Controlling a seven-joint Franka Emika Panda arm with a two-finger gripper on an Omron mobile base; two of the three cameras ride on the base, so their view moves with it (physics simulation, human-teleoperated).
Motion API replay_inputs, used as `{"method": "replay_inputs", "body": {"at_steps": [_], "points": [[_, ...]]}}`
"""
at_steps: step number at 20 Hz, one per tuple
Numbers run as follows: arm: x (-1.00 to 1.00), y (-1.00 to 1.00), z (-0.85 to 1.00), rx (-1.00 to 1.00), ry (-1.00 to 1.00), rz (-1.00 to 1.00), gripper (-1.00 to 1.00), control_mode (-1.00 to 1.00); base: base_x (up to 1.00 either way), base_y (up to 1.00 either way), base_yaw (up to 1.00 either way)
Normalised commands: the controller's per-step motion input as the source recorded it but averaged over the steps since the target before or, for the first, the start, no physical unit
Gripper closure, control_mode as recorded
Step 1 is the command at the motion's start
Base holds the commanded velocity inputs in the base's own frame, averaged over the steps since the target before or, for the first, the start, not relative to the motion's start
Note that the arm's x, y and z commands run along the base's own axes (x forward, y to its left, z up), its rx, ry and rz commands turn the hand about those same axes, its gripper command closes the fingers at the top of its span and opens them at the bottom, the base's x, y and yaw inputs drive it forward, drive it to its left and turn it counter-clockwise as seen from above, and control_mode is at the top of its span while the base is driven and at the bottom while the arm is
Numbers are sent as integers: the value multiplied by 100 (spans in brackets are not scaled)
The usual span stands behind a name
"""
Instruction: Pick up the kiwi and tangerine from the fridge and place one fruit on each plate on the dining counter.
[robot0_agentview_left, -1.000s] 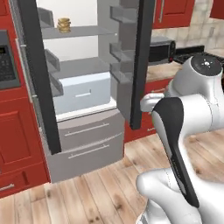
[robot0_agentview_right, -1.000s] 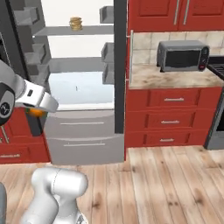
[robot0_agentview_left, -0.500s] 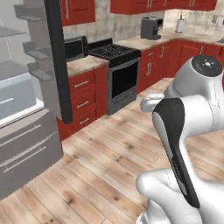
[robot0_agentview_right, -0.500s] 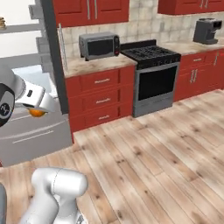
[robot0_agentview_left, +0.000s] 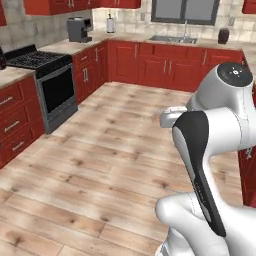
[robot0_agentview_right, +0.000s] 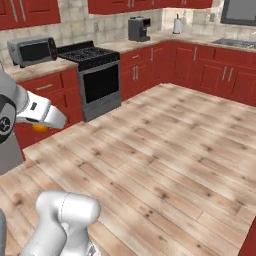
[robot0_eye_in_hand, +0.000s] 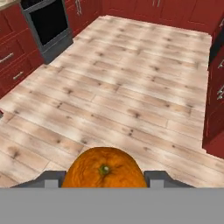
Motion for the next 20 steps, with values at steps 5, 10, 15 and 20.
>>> {"method": "replay_inputs", "body": {"at_steps": [5, 10, 15, 20], "points": [[0, 0, 0, 0, 0, 0, 100, 100, -90, -58, -55], [0, 0, 0, 0, 0, 0, 100, 100, -81, -72, -54], [0, 0, 0, 0, 0, 0, 100, 100, -65, -90, -52], [0, 0, 0, 0, 0, 0, 100, 100, -32, -100, -49]]}}
